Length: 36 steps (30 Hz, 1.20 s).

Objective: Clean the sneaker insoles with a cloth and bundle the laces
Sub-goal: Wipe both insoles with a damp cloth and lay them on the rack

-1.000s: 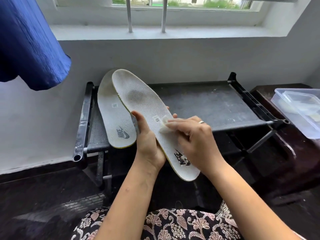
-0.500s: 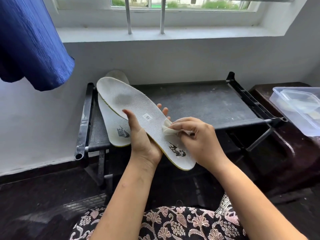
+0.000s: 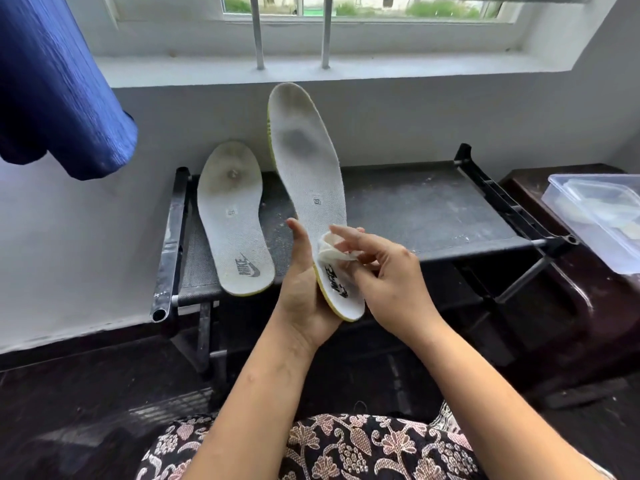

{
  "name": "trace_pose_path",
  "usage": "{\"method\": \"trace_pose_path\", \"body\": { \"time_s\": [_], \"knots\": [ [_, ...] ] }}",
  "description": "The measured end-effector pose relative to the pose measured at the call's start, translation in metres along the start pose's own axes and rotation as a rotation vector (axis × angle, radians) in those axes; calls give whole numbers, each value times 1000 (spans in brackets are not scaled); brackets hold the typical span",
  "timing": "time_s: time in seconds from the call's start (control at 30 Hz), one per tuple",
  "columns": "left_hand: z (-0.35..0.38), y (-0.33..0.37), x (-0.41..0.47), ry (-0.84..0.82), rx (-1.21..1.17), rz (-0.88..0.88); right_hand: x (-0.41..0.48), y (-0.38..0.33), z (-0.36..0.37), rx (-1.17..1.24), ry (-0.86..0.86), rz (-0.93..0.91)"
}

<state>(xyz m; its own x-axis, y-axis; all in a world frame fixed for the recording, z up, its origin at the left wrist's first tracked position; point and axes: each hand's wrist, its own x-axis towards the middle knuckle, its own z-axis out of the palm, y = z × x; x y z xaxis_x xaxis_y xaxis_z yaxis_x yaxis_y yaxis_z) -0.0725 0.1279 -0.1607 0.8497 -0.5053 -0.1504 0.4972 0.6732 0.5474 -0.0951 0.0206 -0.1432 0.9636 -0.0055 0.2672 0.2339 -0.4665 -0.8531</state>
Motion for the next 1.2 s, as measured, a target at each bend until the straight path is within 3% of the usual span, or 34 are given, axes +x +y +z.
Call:
{"method": "trace_pose_path", "body": {
  "time_s": [0.2, 0.27, 0.37, 0.43, 0.57, 0.73, 0.8, 1.03, 1.2],
  "knots": [
    [0, 6, -2, 111, -138, 20, -2, -6, -16, -16, -255, -95],
    [1, 6, -2, 118, -163, 49, -1, -3, -19, -99, -197, -142],
    [4, 3, -3, 100, -113, 48, 3, 4, -14, -284, 47, -219],
    [6, 0, -3, 83, -50, 28, 5, 3, -10, -272, 83, -209],
    [-1, 2, -1, 114, -61, 60, 1, -4, -18, -58, -213, -120],
    [-4, 0, 4, 103, -2, 104, 4, 4, -54, -310, -474, -36],
    [-4, 0, 5, 105, 27, 116, 5, 8, -69, -379, -445, 23],
    [-2, -4, 6, 79, 92, 131, 10, 1, -42, -93, 74, -6],
    [0, -7, 7, 30, 112, 76, 4, -6, -8, -43, -50, -70]
  ]
}}
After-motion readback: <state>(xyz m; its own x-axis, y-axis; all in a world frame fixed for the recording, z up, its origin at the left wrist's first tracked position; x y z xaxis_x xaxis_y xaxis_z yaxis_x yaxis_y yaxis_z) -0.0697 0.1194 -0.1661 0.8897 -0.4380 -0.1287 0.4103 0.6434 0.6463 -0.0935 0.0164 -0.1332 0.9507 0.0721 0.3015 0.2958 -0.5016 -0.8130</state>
